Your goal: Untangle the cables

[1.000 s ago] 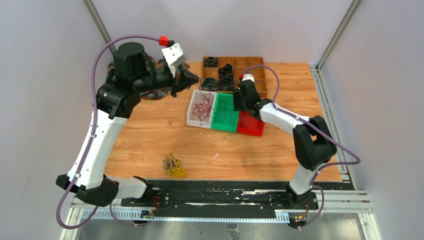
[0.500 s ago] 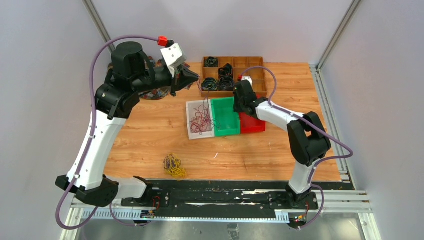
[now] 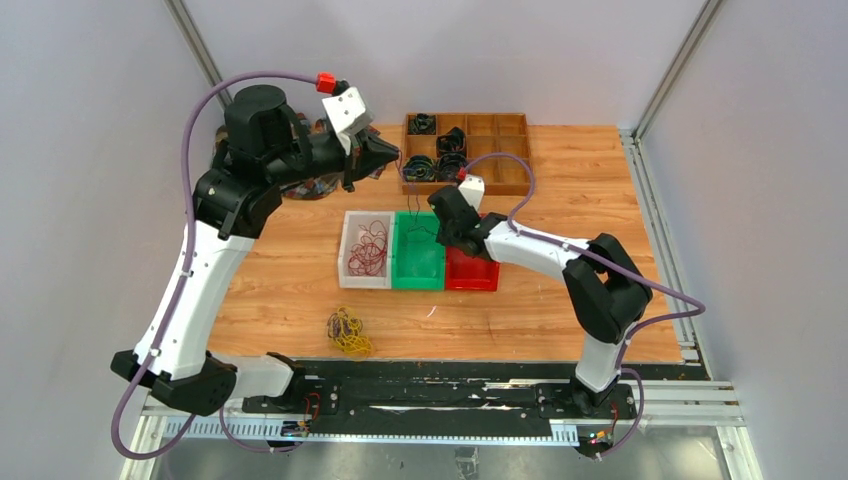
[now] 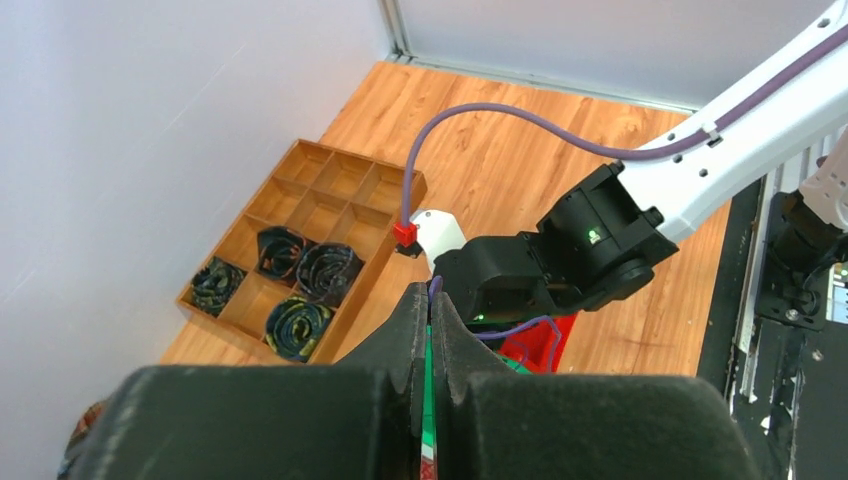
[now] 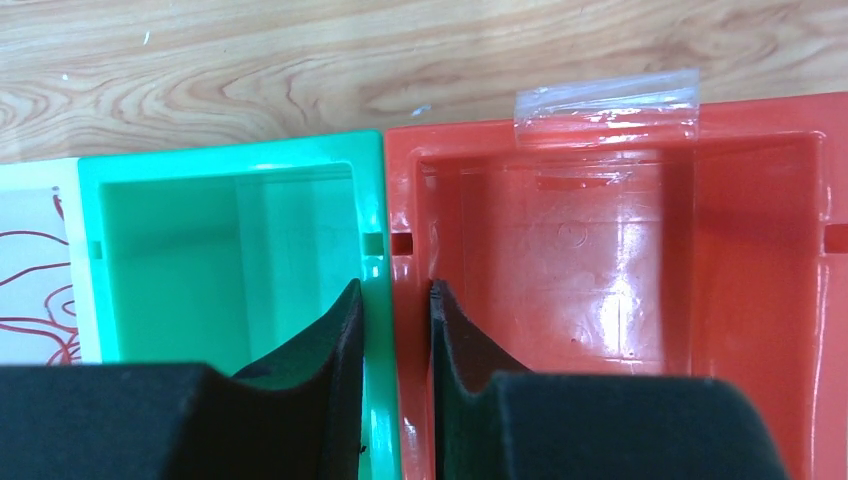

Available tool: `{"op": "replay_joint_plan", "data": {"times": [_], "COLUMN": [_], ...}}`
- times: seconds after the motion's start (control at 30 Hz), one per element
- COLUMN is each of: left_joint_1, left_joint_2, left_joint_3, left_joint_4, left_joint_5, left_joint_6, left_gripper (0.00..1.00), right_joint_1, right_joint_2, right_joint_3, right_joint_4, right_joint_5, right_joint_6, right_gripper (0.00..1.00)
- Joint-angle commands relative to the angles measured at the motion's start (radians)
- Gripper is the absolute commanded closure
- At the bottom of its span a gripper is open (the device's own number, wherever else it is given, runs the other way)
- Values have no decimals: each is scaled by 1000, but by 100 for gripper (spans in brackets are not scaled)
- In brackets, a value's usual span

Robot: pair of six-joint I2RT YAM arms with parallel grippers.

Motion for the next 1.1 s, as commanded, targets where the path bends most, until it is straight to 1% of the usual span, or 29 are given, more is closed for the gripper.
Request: {"op": "replay_joint_plan", "data": {"times": [0.0,0.07,0.17,0.23,0.4,0.5,0.57,0.67,0.8,0.93,1.07], "left_joint_1": [-7,-7,-7,-7,-8,-7,-7,-11,-25,-77,-116], "left_joint_2": [-23,-36,-61,-79,-83,-69,-60,-30,24,86,146], "left_joint_3": [-44,-74,-145,-192,-279,-310,-335,-359,-362,-368,-377], "left_joint_4": [29,31,50,72,133,120,115,108,96,97,96], "left_joint_5": [-3,-10,-32,-43,-50,-68,-104,-190,-267,-384,-395], "left_joint_6": [15,28,42,45,30,63,96,143,218,312,320], "left_gripper": [100,100,100,100,100,100,100,100,100,100,100], "right_joint_1": [29,29,28,24,-9,-37,-47,-60,-76,-84,-100], "right_joint_2": [-18,-45,-90,-126,-228,-293,-331,-388,-452,-500,-538], "right_joint_3": [-52,-77,-82,-85,-166,-222,-259,-305,-356,-398,-440], "right_joint_4": [-102,-82,-57,-46,62,102,127,151,161,173,179], "right_joint_5": [1,9,21,27,-58,-119,-139,-150,-150,-142,-134], "right_joint_6": [252,297,298,279,212,187,163,131,89,52,40], "right_gripper": [97,91,76,65,50,47,44,44,45,46,46]}}
